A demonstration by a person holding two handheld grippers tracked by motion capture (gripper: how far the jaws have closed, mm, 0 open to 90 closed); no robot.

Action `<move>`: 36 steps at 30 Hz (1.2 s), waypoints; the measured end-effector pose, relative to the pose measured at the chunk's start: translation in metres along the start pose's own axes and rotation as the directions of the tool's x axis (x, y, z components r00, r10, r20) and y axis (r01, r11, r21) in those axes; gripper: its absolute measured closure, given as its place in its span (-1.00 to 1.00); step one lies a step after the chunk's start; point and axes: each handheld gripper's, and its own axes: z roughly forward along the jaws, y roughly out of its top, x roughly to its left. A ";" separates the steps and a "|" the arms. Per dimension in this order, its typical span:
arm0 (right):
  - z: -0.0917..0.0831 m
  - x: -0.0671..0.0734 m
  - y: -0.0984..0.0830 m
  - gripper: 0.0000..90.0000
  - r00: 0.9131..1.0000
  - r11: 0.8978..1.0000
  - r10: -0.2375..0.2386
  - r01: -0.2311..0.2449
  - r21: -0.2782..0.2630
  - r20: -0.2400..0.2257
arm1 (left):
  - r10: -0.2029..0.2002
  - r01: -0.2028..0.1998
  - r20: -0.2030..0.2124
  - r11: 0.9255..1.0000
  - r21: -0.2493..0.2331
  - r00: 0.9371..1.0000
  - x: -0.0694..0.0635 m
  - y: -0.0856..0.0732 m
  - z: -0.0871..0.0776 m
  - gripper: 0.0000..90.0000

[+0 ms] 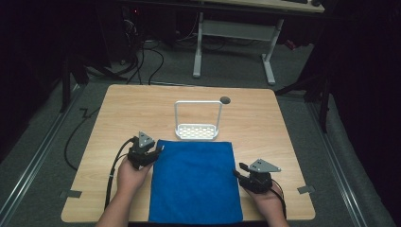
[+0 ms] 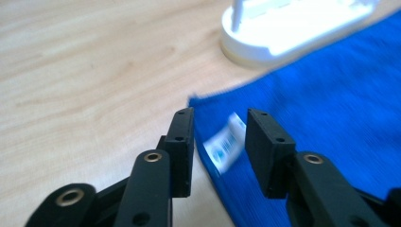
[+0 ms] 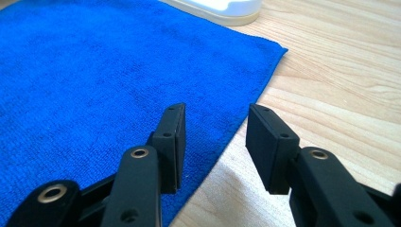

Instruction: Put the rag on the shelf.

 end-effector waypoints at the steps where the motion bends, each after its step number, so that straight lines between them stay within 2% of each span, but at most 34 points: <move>1: 0.000 0.000 0.000 0.30 1.000 1.000 0.000 0.000 0.000 0.000 | 0.000 0.000 0.000 1.000 0.000 1.000 0.000 0.000 0.000 0.43; 4: 0.001 0.003 -0.001 0.26 1.000 1.000 -0.014 0.014 0.002 0.007 | -0.064 0.064 0.013 0.998 -0.002 0.998 0.013 -0.003 0.012 0.48; 6: 0.002 0.003 -0.001 0.25 1.000 1.000 -0.010 0.010 0.006 0.005 | -0.060 0.059 0.022 0.998 0.009 0.998 0.016 -0.003 0.018 0.50; 7: 0.002 0.002 -0.002 0.25 1.000 1.000 -0.009 0.009 0.006 0.004 | -0.043 0.042 0.022 0.998 0.046 0.999 0.017 -0.001 0.022 0.50; 8: 0.002 0.002 -0.002 0.24 1.000 1.000 -0.001 0.001 0.008 0.007 | -0.027 0.026 0.022 0.998 0.060 0.999 0.017 0.001 0.025 0.51; 10: 0.003 0.001 -0.002 0.21 1.000 1.000 0.011 -0.011 0.005 0.016 | -0.020 0.019 0.028 0.999 0.036 0.999 0.017 0.005 0.027 0.53; 14: 0.004 0.001 -0.003 0.17 0.999 1.000 0.027 -0.027 -0.003 0.037 | -0.037 0.036 0.038 0.999 0.030 0.999 0.018 0.007 0.029 0.52; 19: 0.006 0.003 -0.005 0.11 0.999 1.000 0.015 -0.015 -0.001 0.048 | -0.061 0.058 0.057 0.997 0.059 0.997 0.021 0.003 0.036 0.54; 22: 0.005 0.005 -0.004 0.07 0.998 1.000 0.014 -0.013 -0.009 0.059 | -0.062 0.059 0.070 0.997 0.045 0.996 0.021 0.004 0.037 0.64; 24: 0.006 0.005 0.000 0.06 0.998 1.000 -0.004 0.004 -0.006 0.066 | -0.075 0.072 0.085 0.996 0.048 0.993 0.022 0.004 0.038 0.67; 27: 0.009 0.004 0.009 0.01 0.997 1.000 0.001 -0.001 0.005 0.074 | -0.085 0.079 0.103 0.995 0.056 0.991 0.023 0.005 0.040 0.72; 31: 0.016 0.002 0.021 -0.01 0.996 1.000 -0.001 0.000 0.014 0.092 | -0.075 0.069 0.103 0.996 0.065 0.992 0.022 0.004 0.040 0.78; 36: 0.036 -0.006 0.032 0.05 0.994 0.999 0.031 -0.034 0.029 0.103 | -0.085 0.078 0.112 0.995 0.068 0.990 0.023 0.004 0.040 0.87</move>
